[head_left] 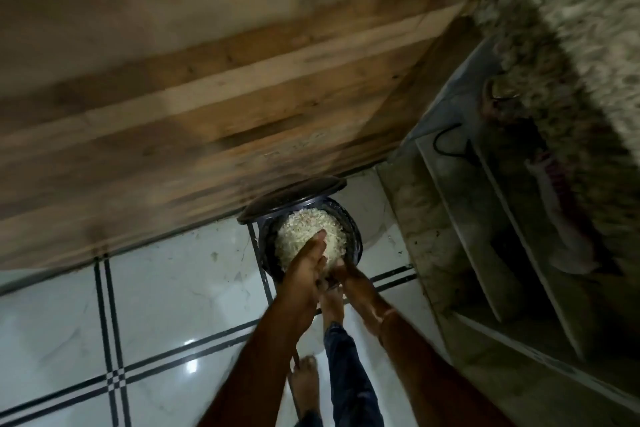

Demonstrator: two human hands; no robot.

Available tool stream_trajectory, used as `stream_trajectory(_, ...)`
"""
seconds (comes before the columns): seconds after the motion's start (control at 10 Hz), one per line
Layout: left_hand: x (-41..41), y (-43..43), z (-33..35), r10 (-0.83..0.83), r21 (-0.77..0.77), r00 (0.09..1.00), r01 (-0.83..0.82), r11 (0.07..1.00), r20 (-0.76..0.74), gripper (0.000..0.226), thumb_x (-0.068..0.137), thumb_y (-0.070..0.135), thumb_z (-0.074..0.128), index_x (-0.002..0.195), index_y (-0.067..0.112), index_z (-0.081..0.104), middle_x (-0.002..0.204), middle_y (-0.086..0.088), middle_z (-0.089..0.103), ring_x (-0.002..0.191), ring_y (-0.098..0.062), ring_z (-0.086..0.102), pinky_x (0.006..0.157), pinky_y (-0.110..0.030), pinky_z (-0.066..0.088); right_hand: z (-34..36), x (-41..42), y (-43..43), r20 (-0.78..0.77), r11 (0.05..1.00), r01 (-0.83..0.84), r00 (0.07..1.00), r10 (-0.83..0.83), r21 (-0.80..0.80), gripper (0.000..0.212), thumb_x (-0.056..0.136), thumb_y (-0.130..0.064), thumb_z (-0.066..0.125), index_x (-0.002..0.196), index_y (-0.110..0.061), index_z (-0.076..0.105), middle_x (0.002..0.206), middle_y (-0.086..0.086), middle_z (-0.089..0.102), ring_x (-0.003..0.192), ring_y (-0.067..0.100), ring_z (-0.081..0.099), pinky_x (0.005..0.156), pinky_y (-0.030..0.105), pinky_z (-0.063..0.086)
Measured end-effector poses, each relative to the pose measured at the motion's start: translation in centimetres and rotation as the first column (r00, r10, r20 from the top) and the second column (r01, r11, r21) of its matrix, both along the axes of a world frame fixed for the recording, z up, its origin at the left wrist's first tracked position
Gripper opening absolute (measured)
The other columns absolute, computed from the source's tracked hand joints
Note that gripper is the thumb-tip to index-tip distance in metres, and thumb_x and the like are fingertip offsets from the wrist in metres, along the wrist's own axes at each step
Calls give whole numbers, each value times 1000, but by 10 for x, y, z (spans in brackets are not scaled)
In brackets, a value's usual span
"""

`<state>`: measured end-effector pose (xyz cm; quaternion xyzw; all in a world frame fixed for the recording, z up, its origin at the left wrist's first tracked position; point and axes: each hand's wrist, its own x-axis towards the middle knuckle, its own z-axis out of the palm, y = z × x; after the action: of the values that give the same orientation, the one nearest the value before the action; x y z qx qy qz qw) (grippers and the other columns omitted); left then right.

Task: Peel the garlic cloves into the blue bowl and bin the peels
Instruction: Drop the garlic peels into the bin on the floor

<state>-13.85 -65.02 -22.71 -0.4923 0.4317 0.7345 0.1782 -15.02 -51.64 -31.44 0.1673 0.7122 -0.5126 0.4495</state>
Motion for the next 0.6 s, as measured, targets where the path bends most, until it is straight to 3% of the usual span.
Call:
stream_trajectory(0.1,14,4,37,-400,-428,916,371,824,24,54,102,44,59,154,31,45,157,6,42,143,-16,41,115,-31,34,73,7,9,-50,1000,26,998,-26,-14,42,112,-34,44,148,-14,52,140,-2,54,134,15,48,114,29,37)
stream_trajectory(0.2,35,15,82,-609,-669,790,493,557,75,62,102,39,61,158,25,38,164,-4,38,150,-22,37,122,-37,31,149,31,31,-249,997,72,966,-72,-9,46,111,-34,44,154,-17,48,152,0,51,143,15,45,114,24,36)
stream_trajectory(0.3,61,42,144,-726,-747,687,491,448,16,65,100,35,63,159,20,38,163,-5,39,149,-22,37,123,-39,32,228,68,65,-420,985,173,893,-161,-11,47,110,-38,47,155,-25,46,154,-9,47,139,4,41,109,19,33)
stream_trajectory(0.4,88,80,196,-805,-808,594,469,358,-12,65,99,40,63,157,20,41,161,-4,42,148,-20,38,122,-36,32,278,112,108,-572,970,242,799,-185,24,48,108,-40,48,154,-29,44,149,-20,41,140,-1,37,114,23,31)
stream_trajectory(0.6,121,170,258,-942,-887,324,406,218,-84,61,99,45,63,154,30,41,160,5,39,146,-15,36,119,-39,36,335,178,199,-752,905,420,617,-232,65,50,105,-48,44,152,-31,47,151,-17,45,140,1,40,116,27,33)
